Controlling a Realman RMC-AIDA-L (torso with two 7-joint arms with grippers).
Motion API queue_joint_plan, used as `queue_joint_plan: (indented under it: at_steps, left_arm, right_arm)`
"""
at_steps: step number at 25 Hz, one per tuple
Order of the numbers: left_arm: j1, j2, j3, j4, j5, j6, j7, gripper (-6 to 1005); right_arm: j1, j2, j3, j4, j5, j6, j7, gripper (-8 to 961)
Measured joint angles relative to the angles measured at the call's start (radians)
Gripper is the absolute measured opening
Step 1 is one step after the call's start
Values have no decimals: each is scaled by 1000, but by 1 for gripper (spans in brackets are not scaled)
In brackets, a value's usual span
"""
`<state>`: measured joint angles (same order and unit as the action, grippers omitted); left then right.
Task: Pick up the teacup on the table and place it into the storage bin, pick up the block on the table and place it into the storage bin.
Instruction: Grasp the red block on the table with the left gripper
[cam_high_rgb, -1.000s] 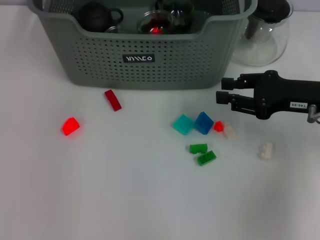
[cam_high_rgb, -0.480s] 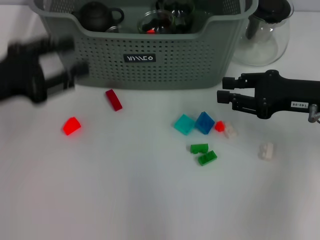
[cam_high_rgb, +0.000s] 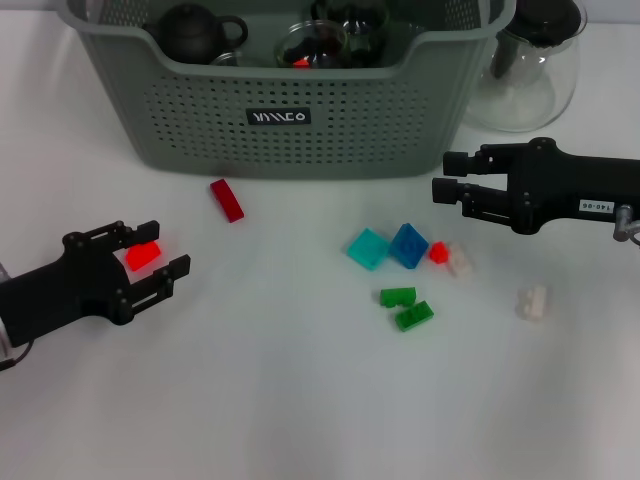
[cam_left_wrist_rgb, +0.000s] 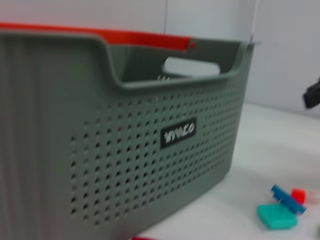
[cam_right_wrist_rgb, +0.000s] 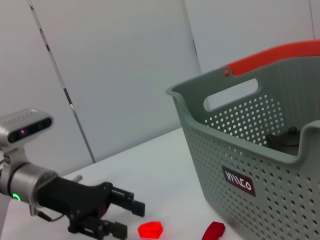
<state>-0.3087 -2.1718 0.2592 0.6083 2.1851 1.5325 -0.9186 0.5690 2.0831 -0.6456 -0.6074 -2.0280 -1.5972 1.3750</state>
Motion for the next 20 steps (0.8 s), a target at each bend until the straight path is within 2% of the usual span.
queue_joint_plan:
  at_steps: [10,20]
  left_arm:
    - [-18,0,-3,-42,-1,-171,13,578]
    - [-30,1,-4,-57,-12,-225,24,578]
  right_arm:
    - [-3,0,0,11,0,5,10,425]
    - [-5,0,0,11,-1,13,10,424]
